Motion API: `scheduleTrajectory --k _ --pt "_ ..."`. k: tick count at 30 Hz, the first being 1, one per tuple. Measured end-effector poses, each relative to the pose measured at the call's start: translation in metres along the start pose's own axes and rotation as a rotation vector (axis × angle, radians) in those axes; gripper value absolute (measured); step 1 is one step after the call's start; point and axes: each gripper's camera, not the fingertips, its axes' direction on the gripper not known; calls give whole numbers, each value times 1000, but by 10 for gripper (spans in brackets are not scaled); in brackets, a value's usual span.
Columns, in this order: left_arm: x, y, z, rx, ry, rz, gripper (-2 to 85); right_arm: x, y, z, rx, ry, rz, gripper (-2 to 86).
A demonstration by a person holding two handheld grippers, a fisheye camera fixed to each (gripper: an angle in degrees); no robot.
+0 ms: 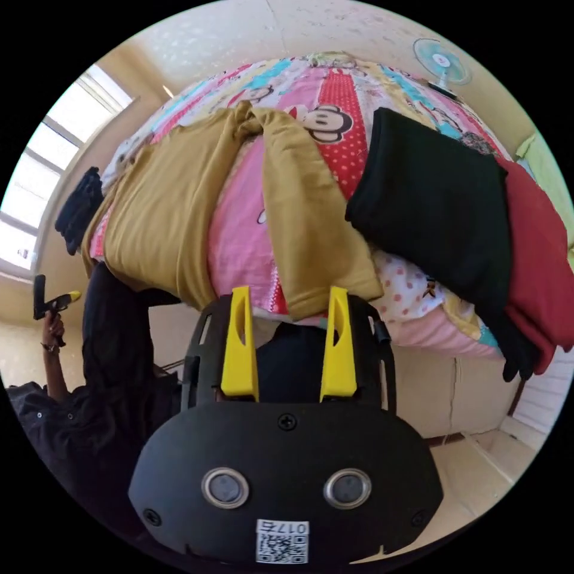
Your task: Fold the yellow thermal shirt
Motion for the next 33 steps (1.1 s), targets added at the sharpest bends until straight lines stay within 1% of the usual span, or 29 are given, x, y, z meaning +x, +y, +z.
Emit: scheduleTrajectory --k 2,3,5,6,7,8,10,11,12,13,14,16,17,18,20,22,24,26,28,31,33 --pt "3 2 -1 -3 35 9 13 -4 -3 -7 -23 62 -5 97" --pt "4 5 -4 -5 42 12 8 -10 -6 -19 -82 72 -45 74" --pt "5 10 -11 2 33 7 1 -14 -3 -54 -70 36 -101 51" --pt "4 14 -17 14 21 -1 -2 -6 2 -88 20 -58 -121 45" --pt "4 16 -20 21 16 -7 -3 14 9 -123 116 -210 -121 41" --pt "1 20 -26 36 13 -21 -5 29 12 -139 158 -298 -112 39" --pt "-4 25 -32 56 26 -40 -6 107 32 -181 343 -646 -38 36" --pt "-7 28 -35 69 47 -47 -7 129 39 -185 387 -715 -14 35" --pt "-9 31 -36 81 71 -48 -7 175 56 -187 477 -817 45 35" --pt "-10 32 -36 86 83 -47 -8 219 76 -179 547 -863 155 35" --pt "-11 34 -35 91 100 -48 -8 240 88 -171 571 -872 237 35" --pt "-14 35 -31 86 118 -58 -9 303 142 -132 614 -896 590 39" --pt "-16 35 -27 68 131 -64 -10 310 155 -124 631 -921 638 40" --pt "-16 34 -24 48 142 -63 -10 313 174 -113 678 -959 651 45" --pt "-13 32 -20 29 142 -54 -10 304 191 -104 680 -939 633 58" --pt "-8 27 -17 11 125 -40 -10 284 199 -91 632 -867 651 115" --pt "1 18 -13 -19 125 -13 -10 272 198 -82 634 -849 647 148" --pt "10 11 -11 -32 143 18 -10 265 198 -78 698 -860 628 150" --pt "20 7 -12 -35 145 48 -10 261 200 -79 819 -840 613 142" --pt "29 8 -16 -24 112 79 -10 256 192 -83 855 -748 602 136" --pt "26 13 -18 -13 79 71 -10 250 179 -86 839 -755 536 129"
